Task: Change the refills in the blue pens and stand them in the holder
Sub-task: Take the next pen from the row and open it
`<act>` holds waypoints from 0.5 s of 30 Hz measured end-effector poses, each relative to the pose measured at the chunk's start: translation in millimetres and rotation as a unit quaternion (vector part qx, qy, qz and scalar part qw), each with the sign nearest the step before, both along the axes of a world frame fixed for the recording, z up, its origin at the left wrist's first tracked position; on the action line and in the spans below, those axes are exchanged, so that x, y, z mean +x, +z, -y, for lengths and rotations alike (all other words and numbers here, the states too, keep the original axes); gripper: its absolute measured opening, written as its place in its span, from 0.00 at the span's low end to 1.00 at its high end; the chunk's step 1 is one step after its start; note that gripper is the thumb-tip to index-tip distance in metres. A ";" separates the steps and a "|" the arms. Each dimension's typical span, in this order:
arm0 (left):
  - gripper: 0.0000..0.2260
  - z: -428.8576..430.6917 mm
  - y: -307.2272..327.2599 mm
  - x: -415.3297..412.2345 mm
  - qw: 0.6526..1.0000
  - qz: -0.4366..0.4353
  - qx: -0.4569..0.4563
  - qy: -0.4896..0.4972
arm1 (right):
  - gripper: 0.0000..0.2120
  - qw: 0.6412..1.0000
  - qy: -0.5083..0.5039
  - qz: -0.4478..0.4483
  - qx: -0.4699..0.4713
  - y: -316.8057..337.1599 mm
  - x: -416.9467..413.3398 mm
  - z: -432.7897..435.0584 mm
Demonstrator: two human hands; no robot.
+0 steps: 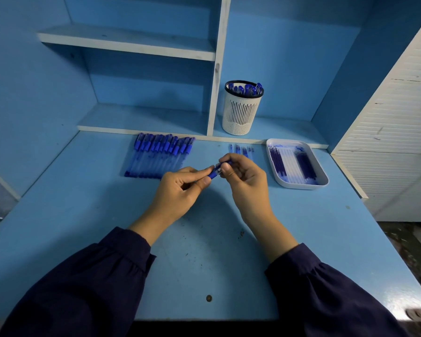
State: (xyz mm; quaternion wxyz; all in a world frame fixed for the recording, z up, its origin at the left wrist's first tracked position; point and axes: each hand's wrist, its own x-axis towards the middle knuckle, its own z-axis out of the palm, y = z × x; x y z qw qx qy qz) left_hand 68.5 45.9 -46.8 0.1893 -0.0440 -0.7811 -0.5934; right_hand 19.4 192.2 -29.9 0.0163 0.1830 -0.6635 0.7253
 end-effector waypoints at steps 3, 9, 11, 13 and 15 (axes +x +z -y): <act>0.15 1.5 -1.0 0.3 1.000 -0.001 -0.010 -0.008 | 0.07 1.000 0.001 -0.005 -0.004 -1.0 1.5 0.7; 0.14 1.7 0.5 1.0 1.000 -0.003 -0.019 -0.017 | 0.06 1.000 -0.004 -0.014 0.002 -0.7 2.9 1.3; 0.14 2.3 1.1 1.0 1.000 -0.004 -0.023 -0.019 | 0.06 1.000 -0.005 -0.018 0.005 -0.5 3.4 1.4; 0.14 2.4 1.8 1.4 1.000 -0.001 -0.021 -0.023 | 0.06 1.000 -0.007 -0.020 0.007 -0.2 3.5 1.4; 0.15 2.0 2.8 2.5 0.999 -0.002 -0.019 -0.027 | 0.06 1.000 -0.010 -0.024 0.011 0.4 3.6 1.4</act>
